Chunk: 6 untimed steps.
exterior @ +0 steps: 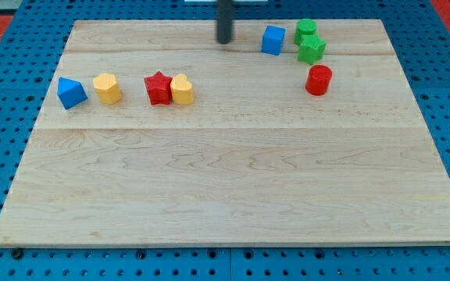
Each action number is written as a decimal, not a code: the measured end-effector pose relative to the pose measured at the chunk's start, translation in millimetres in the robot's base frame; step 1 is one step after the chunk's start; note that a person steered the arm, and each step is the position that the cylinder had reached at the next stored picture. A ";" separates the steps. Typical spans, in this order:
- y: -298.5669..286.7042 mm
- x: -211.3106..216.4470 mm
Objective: Push the blue triangle towards the yellow hexagon
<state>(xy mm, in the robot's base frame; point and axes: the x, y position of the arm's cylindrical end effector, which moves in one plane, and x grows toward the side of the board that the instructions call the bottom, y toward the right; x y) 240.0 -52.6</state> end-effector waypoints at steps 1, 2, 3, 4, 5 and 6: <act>-121.7 9.5; -218.6 97.5; -251.5 117.8; -217.6 169.9; -209.9 143.8; -186.4 99.6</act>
